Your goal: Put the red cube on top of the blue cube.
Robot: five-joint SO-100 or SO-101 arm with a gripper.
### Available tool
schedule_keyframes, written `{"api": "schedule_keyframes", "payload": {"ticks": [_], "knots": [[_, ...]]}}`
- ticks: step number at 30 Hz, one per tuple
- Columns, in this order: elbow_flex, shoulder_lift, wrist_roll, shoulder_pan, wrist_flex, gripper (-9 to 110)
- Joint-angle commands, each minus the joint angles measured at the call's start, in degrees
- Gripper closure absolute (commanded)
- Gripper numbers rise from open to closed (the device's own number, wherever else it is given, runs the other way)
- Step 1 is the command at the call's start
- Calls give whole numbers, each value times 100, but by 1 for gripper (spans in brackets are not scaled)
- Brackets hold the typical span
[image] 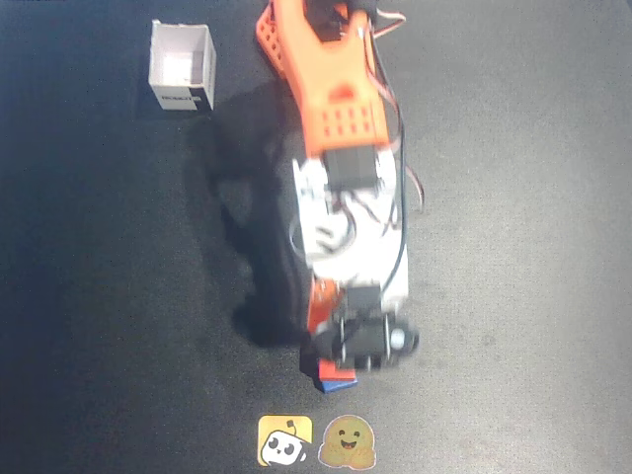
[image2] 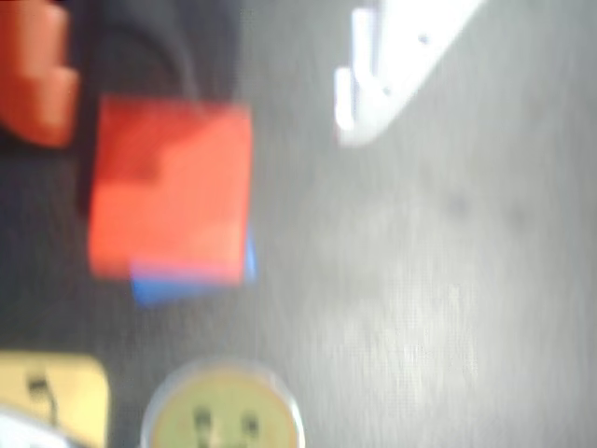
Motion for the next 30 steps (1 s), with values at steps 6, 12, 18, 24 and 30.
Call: {"api": "schedule_keyframes", "payload": {"ticks": [6,12,18,24,30], "knots": [[1925,2672,-650,149,141,98],[2944,4228,-861,176,659,101],[3973,5862,-1187,272,1204,101],[4755,7251,-1371,422,1802,101],[5317,8024,-1230,422,2188,101]]}}
